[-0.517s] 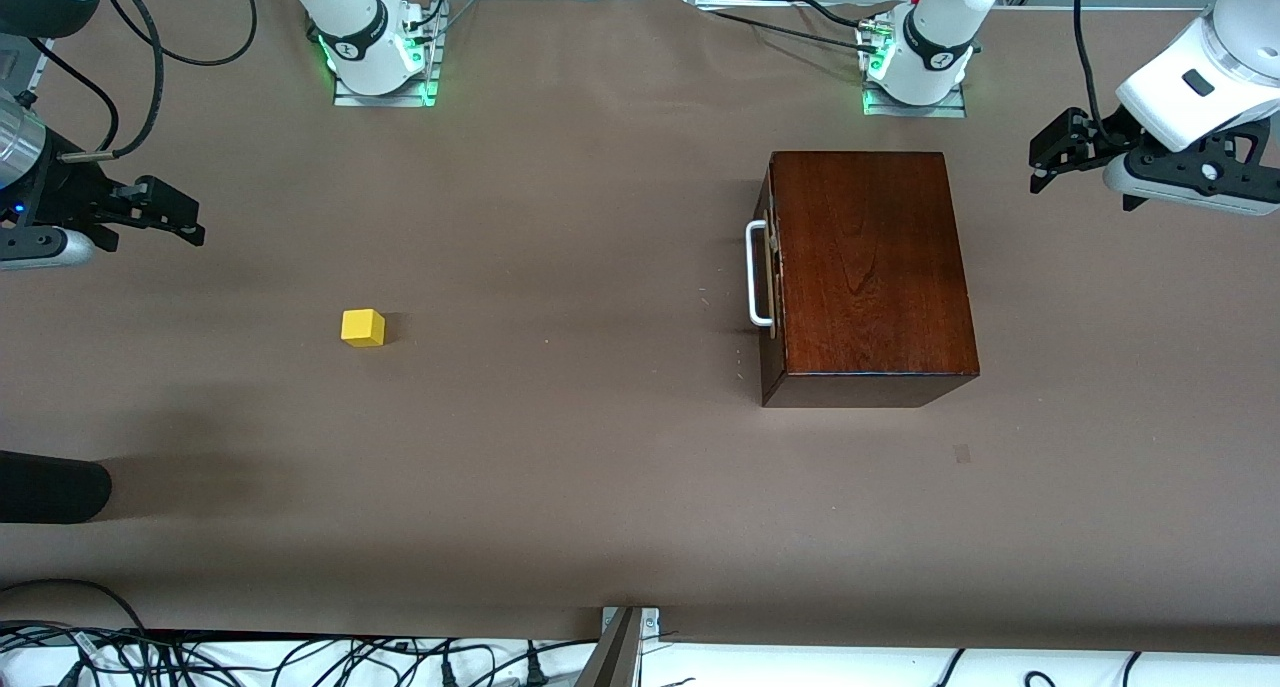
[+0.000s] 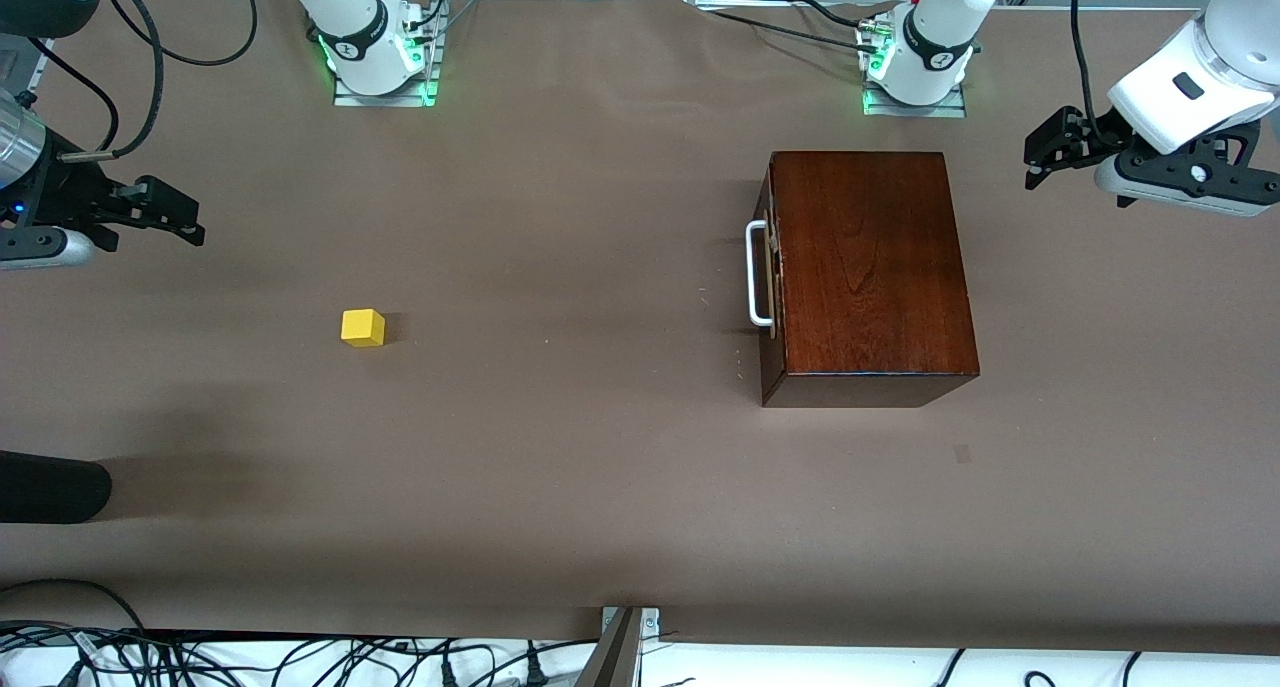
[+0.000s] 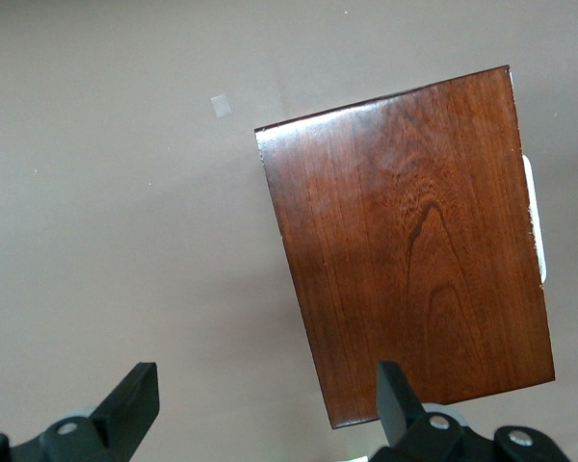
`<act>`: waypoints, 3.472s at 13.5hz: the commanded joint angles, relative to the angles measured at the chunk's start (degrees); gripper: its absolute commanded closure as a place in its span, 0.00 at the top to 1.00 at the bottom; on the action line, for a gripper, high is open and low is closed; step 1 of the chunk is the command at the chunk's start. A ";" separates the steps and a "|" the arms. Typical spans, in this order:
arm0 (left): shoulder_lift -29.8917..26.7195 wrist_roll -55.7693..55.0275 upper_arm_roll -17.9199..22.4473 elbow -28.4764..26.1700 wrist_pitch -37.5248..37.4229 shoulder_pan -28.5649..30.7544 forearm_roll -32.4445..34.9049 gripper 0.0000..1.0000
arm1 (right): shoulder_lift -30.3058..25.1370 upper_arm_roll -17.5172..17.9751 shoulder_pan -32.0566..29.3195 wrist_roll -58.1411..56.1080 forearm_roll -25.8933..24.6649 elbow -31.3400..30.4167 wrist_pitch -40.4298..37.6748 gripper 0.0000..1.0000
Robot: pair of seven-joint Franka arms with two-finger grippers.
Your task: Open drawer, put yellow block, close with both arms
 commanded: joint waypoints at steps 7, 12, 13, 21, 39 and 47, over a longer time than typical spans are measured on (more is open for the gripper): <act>1.47 0.23 0.19 2.89 -2.58 -0.83 0.06 1.00 | 0.28 0.63 -0.07 -0.39 0.25 1.09 -0.30 1.00; 1.56 0.23 0.01 2.89 -2.76 -0.92 1.38 1.00 | 0.28 0.45 -0.24 -0.47 0.25 1.09 -0.47 1.00; 1.65 0.32 0.01 2.98 -2.76 -0.92 1.47 1.00 | 0.28 0.54 -0.16 -0.39 0.25 1.09 -0.30 1.00; 7.42 0.23 -0.78 2.89 -5.75 -1.26 1.99 1.00 | 0.28 0.63 -0.16 -0.30 0.25 1.09 -0.30 1.00; 34.34 -32.11 -4.38 13.09 7.95 -27.10 5.39 1.00 | 0.28 0.63 -0.16 -0.30 0.25 1.09 -0.30 1.00; 38.65 -36.77 -4.21 11.59 9.10 -29.92 12.72 1.00 | 0.28 0.45 -0.16 -0.91 -0.02 1.09 -0.56 1.00</act>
